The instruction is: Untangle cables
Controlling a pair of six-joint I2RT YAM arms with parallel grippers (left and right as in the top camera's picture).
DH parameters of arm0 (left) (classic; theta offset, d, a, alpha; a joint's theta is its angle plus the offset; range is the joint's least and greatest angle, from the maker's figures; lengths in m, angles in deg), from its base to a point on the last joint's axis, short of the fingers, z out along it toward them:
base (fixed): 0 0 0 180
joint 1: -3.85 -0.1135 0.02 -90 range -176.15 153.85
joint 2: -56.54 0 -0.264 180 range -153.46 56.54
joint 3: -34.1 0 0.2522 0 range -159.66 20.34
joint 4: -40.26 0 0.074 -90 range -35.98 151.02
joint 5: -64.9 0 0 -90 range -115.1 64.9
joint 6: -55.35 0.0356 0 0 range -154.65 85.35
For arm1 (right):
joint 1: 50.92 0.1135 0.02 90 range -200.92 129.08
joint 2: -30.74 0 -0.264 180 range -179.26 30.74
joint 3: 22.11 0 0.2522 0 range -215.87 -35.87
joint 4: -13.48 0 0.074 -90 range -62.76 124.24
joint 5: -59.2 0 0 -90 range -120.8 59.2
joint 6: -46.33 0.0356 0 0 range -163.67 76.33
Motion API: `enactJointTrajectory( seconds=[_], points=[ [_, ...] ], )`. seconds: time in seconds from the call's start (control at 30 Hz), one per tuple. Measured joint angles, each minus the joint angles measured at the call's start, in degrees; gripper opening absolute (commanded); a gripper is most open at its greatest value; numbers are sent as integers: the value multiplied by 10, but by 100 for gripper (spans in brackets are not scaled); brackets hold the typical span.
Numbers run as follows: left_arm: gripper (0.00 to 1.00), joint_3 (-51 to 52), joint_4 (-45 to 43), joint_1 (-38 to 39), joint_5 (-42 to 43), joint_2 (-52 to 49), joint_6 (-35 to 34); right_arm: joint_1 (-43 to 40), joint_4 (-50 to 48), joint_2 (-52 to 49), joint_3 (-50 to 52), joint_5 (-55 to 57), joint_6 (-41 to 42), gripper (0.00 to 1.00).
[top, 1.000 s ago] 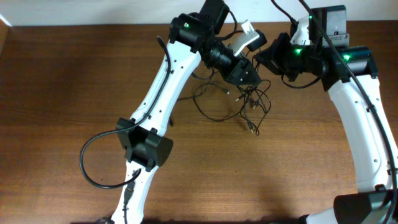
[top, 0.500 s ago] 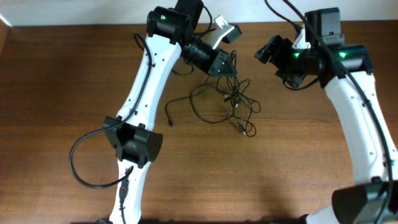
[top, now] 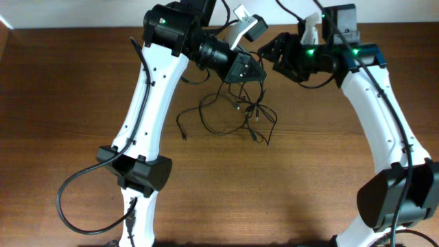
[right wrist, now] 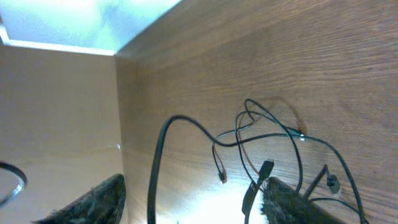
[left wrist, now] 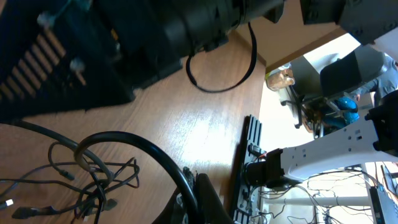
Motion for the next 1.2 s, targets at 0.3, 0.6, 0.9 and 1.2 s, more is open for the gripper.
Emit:
enactJointTrajectory(
  seconds=[0.3, 0.6, 0.9, 1.2],
  points=[
    [0, 0, -11, -59, -60, 0, -13, -8, 82, -5, 25, 35, -28, 4],
    [0, 0, -31, -162, -437, 0, -179, -131, 243, 149, 28, 35, -159, 4],
    [0, 0, -36, -240, -526, 0, -200, -193, 348, 153, 28, 215, -177, 4],
    [0, 6, -43, -301, -501, 0, -206, -181, 355, 142, 28, 302, -155, 4]
  ],
)
